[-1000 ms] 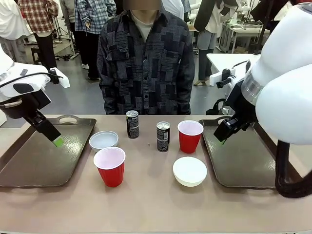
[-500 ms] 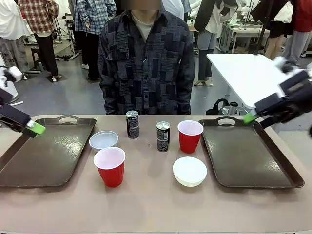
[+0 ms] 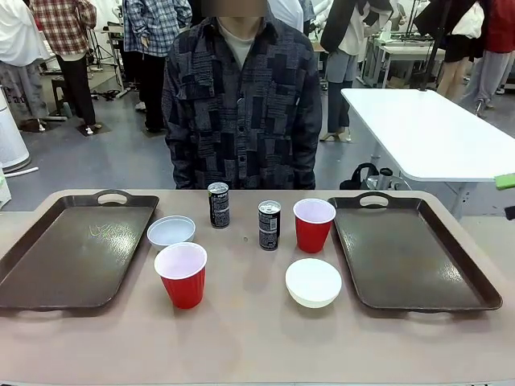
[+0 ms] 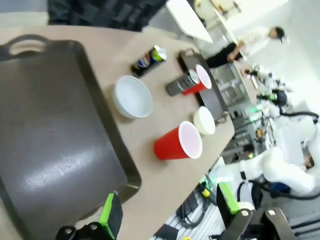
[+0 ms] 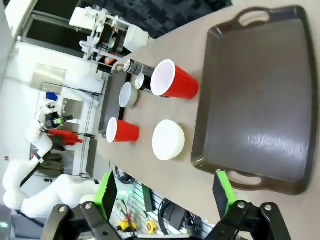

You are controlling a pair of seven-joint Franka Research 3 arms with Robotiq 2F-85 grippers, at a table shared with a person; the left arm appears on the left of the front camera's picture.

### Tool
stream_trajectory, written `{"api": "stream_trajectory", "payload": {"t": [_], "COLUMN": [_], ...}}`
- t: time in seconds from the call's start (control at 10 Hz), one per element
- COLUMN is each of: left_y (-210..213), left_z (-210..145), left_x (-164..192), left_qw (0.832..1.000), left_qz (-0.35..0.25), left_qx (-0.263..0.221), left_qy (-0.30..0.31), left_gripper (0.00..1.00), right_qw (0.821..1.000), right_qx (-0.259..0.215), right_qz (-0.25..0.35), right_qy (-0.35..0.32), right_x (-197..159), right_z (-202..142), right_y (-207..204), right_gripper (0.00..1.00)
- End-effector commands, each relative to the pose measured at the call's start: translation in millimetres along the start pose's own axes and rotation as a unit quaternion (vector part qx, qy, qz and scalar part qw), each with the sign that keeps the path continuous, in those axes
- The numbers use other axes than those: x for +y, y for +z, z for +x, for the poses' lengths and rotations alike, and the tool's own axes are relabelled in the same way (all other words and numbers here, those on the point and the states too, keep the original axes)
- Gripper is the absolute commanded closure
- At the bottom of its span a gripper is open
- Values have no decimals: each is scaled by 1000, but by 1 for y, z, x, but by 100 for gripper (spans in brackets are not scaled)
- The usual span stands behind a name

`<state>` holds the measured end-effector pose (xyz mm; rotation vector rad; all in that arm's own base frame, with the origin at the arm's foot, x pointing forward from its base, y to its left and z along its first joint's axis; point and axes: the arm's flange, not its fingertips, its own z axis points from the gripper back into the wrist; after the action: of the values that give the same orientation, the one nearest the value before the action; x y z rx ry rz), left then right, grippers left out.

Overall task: Prepare tableware on both trays.
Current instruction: Pick up a Picnic Bowl from the table and place it on a Handle tray.

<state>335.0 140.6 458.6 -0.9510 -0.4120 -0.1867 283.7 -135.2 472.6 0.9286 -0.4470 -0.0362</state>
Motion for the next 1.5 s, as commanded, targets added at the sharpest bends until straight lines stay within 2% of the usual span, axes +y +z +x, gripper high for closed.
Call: {"api": "stream_trajectory", "payload": {"t": [0.0,0.3,0.7,0.9,1.0,1.4], "left_y": [5,22,28,27,26,26], "left_z": [2,-2,-1,-4,0,0], "left_x": [17,34,29,26,28,28], "left_qw": [1000,999,999,999,999,999], "left_qz": [2,15,25,46,32,32], "left_qx": [-14,-15,-11,-8,-9,-9], "left_qy": [17,35,26,13,39,39], "left_gripper": [0,0,0,0,0,0], "right_qw": [999,999,999,998,999,999], "right_qx": [24,38,38,58,46,46], "right_qz": [27,18,12,-1,-3,-3], "right_qy": [-9,-17,-17,-8,-27,-27], "right_x": [-21,-27,-27,-26,-25,-25], "right_z": [9,8,6,6,5,5], "right_y": [-3,6,10,4,12,12], "right_gripper": [0,0,0,0,0,0]}}
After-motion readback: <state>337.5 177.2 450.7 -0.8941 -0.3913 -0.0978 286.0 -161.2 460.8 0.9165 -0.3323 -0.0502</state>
